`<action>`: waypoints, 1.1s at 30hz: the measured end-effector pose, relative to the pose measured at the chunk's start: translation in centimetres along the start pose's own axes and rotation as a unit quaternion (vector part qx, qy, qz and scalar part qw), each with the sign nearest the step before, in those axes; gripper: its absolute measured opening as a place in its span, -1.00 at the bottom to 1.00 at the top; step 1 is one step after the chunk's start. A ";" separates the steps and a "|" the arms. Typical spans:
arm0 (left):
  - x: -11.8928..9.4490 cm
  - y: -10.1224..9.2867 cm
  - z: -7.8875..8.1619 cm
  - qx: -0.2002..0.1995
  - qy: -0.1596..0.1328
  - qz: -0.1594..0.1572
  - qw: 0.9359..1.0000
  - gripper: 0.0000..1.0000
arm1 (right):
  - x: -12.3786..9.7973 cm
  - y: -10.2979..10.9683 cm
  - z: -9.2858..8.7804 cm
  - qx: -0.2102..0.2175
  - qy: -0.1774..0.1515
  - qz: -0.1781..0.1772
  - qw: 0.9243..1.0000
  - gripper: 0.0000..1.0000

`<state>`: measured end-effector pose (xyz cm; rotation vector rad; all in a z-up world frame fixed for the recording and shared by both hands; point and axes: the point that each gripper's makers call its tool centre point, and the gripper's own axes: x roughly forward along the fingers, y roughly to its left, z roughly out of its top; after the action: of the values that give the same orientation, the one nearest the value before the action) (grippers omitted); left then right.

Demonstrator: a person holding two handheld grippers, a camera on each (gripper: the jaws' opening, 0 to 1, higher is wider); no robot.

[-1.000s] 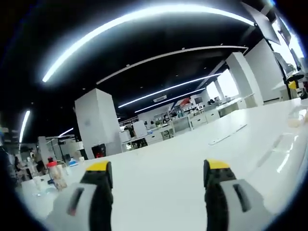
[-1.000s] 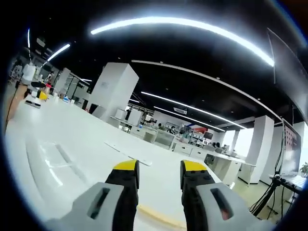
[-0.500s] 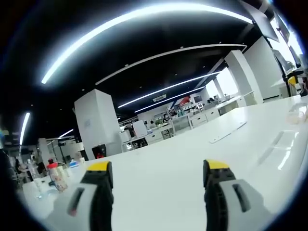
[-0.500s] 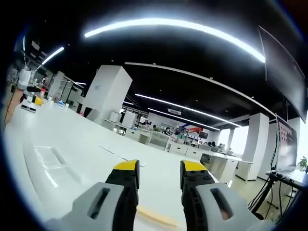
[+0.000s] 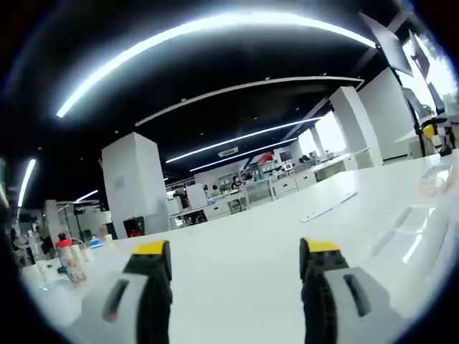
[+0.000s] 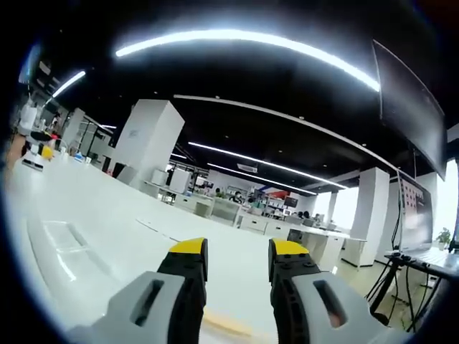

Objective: Snap each plastic latch of the storage box into its locked position after aligning the lid with the box until every specified latch is closed and the lid sits flush.

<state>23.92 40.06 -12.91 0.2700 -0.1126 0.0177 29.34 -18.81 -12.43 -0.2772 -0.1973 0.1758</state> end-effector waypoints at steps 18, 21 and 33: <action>0.7 -5.1 3.2 -0.019 -0.010 -0.097 0.995 0.49 | -0.5 -2.1 0.3 0.010 -0.015 -0.034 0.999 -0.34; 0.9 -5.9 3.6 -0.018 -0.008 -0.113 0.993 0.49 | -0.5 -2.2 0.2 0.008 -0.014 -0.035 0.999 -0.34; 2.3 -12.0 6.9 -0.018 -0.021 -0.227 0.974 0.48 | -0.6 -1.9 0.7 0.011 -0.027 -0.028 0.999 -0.34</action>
<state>25.88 26.69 -9.18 0.2552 -0.0918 -0.4441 28.86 -20.55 -11.31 -0.2441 -0.2561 0.1310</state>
